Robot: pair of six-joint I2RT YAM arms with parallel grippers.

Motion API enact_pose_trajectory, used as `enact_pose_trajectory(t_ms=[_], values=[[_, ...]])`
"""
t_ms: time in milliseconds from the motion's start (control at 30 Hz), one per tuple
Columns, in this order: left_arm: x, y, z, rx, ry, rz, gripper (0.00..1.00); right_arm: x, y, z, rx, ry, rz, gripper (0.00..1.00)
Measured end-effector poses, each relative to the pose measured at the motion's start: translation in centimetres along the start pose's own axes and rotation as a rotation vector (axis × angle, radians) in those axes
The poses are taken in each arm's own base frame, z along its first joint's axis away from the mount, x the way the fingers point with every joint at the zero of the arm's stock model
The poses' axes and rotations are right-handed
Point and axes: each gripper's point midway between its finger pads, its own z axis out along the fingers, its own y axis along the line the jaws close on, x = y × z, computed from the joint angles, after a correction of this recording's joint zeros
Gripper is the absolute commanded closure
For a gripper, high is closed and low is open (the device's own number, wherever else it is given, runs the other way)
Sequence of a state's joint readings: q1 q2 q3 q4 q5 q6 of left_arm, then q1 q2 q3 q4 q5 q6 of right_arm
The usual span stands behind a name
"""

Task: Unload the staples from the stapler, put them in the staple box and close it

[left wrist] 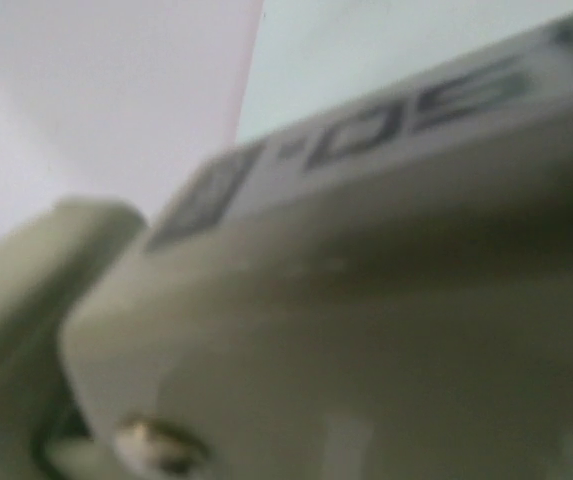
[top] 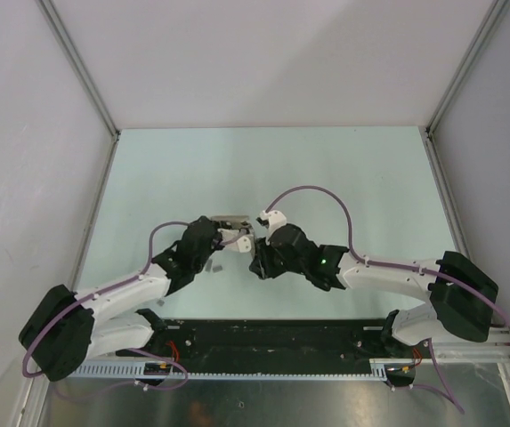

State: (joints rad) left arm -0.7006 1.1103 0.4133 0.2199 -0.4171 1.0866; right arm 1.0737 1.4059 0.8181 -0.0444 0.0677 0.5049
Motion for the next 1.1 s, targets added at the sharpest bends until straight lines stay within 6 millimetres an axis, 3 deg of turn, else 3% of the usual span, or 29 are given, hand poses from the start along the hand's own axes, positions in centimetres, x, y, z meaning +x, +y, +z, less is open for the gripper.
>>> enact_pose_trajectory(t_ms=[167,233,367,500,533,633,700,800,967,1100], values=[[-2.6,1.0,-0.6,0.106,-0.030,-0.194,0.80,-2.7,0.3,0.3,-0.015,-0.099,0.051,1.00],[-4.4,1.4,-1.3,0.172,-0.067,-0.307,0.72,-5.1,0.4,0.3,-0.023,-0.170,0.082,1.00],[-5.8,1.0,-2.8,0.282,-0.055,-0.534,0.60,-9.3,1.2,-0.1,-0.035,-0.269,0.117,1.00],[-5.1,0.6,-3.8,0.313,-0.004,-0.676,0.52,-11.4,1.9,0.7,-0.028,-0.283,0.120,1.00],[-4.7,0.4,-4.0,0.320,0.013,-0.704,0.46,-11.7,1.9,1.0,-0.020,-0.276,0.118,1.00],[-3.9,0.0,-4.6,0.358,0.039,-0.754,0.25,-12.0,1.2,2.3,0.026,-0.246,0.113,1.00],[-4.5,0.7,-5.2,0.385,-0.001,-0.773,0.21,-11.7,-0.1,3.7,0.075,-0.220,0.110,1.00],[-4.6,3.9,-5.8,0.345,-0.053,-0.840,0.18,-9.7,-2.8,5.8,0.167,-0.146,0.091,1.00],[-0.7,9.2,-6.7,0.189,-0.048,-0.971,0.11,-6.9,-5.6,8.4,0.276,-0.017,0.033,1.00],[2.6,10.8,-7.6,0.109,-0.005,-1.048,0.10,-8.0,-5.4,11.4,0.313,0.043,-0.016,1.00]])
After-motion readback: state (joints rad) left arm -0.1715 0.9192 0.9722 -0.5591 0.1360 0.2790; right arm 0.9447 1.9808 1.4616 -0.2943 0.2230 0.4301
